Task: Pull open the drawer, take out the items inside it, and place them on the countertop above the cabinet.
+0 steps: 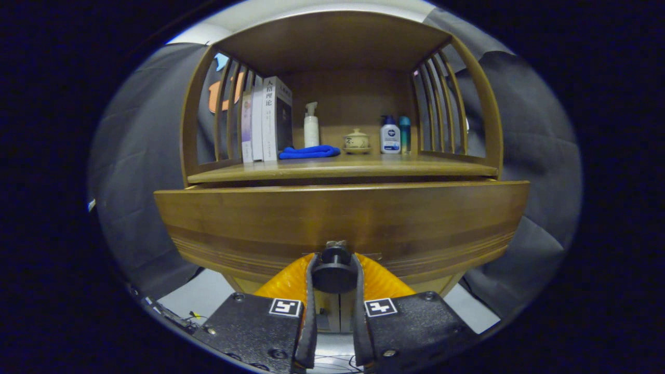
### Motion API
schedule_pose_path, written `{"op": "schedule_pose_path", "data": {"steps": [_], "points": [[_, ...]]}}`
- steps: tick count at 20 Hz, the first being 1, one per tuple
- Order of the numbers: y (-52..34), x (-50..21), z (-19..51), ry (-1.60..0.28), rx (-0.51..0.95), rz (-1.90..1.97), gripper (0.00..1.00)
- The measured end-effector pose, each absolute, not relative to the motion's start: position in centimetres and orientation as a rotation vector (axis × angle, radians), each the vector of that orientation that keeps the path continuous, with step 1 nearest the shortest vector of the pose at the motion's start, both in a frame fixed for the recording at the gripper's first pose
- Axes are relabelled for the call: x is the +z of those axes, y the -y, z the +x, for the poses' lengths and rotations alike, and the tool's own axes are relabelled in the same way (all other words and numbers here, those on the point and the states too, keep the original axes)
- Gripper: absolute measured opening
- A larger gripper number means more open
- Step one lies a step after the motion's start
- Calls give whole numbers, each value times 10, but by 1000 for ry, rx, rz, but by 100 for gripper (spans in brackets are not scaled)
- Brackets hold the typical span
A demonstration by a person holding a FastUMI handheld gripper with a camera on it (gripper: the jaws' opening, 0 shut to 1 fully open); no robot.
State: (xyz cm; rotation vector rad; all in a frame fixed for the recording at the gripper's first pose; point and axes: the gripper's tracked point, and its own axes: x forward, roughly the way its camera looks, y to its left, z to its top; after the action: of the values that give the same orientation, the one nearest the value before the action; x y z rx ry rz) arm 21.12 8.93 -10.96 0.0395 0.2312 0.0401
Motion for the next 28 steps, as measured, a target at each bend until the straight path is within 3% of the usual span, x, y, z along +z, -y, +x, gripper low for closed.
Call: {"op": "schedule_pose_path", "data": {"steps": [18, 28], "points": [[-93, -126, 112, -243, 47, 35, 31], [-95, -131, 109, -250, 50, 45, 31]]}}
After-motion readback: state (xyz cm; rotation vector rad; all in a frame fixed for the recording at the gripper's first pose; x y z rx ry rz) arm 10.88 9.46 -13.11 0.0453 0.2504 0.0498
